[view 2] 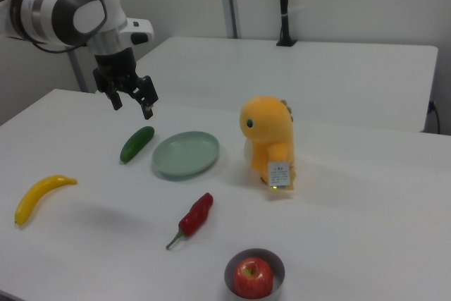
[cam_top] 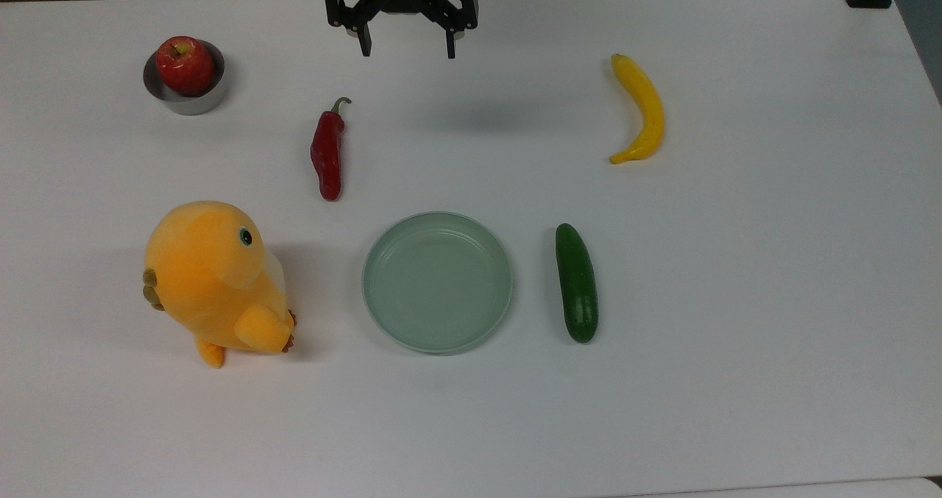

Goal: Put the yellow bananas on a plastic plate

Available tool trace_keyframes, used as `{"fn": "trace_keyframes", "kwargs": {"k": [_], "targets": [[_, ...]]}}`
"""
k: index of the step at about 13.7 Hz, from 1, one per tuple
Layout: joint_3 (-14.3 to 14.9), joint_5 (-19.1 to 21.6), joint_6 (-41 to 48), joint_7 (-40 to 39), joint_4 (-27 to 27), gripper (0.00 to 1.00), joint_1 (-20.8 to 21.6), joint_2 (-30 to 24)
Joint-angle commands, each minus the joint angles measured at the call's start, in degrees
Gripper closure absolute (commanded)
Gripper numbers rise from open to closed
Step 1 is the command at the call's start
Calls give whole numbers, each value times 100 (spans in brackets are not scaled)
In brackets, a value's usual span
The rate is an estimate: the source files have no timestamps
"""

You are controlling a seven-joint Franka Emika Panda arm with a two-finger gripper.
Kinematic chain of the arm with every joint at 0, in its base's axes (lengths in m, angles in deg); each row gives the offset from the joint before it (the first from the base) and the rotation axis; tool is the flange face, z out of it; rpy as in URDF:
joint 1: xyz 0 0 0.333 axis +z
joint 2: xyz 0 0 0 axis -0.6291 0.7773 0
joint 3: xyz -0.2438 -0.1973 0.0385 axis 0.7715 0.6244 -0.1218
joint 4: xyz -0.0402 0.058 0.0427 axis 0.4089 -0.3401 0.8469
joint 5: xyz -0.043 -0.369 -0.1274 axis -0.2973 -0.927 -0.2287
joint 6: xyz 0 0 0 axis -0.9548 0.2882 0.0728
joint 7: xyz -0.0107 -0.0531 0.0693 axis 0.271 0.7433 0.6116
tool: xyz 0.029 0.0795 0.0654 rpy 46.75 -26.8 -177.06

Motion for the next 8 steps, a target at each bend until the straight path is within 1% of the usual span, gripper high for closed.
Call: {"fn": "trace_keyframes", "kwargs": {"k": [1,5,8], "targets": [[45,58,205,121,159,0,52,44],[45,57,178,121,229,0,35,61],[36,75,152,130,246,0,44,210]]}}
